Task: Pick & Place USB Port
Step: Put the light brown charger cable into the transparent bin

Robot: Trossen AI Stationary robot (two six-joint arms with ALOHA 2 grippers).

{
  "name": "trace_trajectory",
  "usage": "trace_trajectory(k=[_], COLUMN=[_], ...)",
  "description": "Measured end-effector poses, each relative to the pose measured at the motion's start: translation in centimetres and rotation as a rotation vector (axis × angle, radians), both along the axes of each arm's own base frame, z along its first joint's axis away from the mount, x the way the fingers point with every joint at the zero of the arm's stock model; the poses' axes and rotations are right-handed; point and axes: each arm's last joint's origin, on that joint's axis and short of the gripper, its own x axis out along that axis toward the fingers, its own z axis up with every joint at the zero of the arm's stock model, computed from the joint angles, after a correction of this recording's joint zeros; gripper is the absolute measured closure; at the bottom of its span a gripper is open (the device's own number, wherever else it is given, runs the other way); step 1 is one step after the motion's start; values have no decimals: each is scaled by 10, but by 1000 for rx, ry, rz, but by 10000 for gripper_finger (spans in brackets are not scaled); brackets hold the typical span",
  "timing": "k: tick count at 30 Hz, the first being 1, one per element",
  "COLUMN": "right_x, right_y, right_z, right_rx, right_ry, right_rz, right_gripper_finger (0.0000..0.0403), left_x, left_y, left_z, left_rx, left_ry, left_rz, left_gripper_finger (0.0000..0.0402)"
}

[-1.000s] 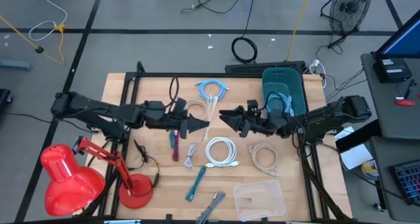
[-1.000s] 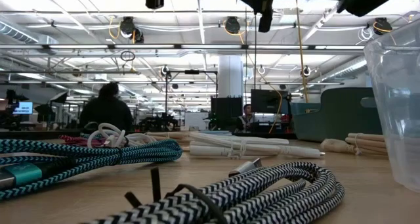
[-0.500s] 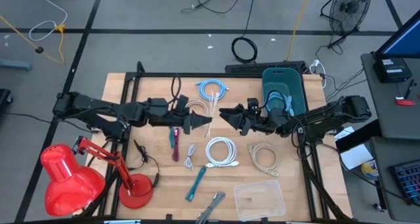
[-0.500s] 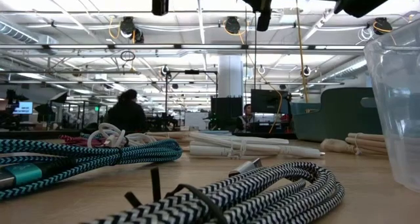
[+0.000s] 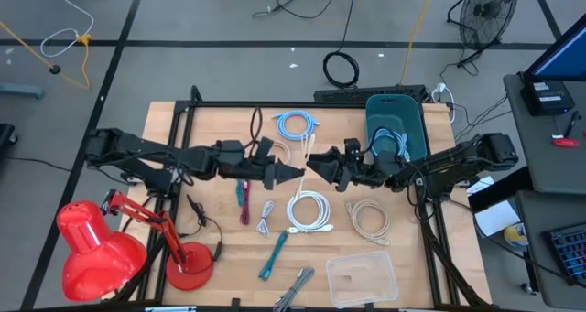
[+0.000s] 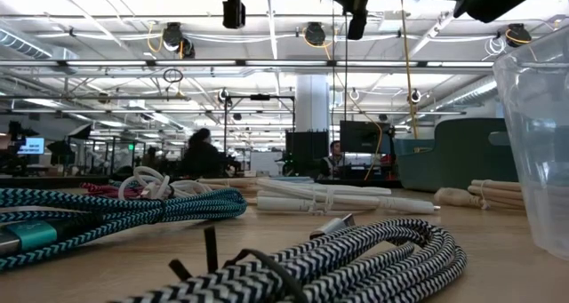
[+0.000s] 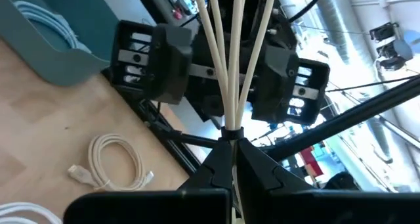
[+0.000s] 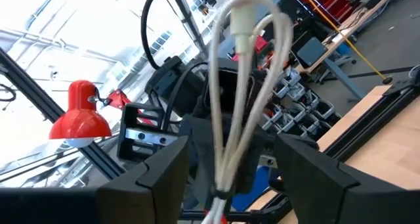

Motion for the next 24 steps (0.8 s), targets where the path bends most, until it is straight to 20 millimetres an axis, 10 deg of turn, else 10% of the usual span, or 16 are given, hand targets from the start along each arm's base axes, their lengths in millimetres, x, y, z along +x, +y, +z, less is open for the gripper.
trace_trajectory(k=[24], right_x=[0], right_y=[4], right_z=[-1], right_rx=[-1], right_ry=[7], right_rz=[12], right_gripper_finger=[257], left_x=[0], left_y=[2], left_z=[0], left_rx=[-5], left_ry=[-1], left_rz=[-25], left_gripper_finger=[400])
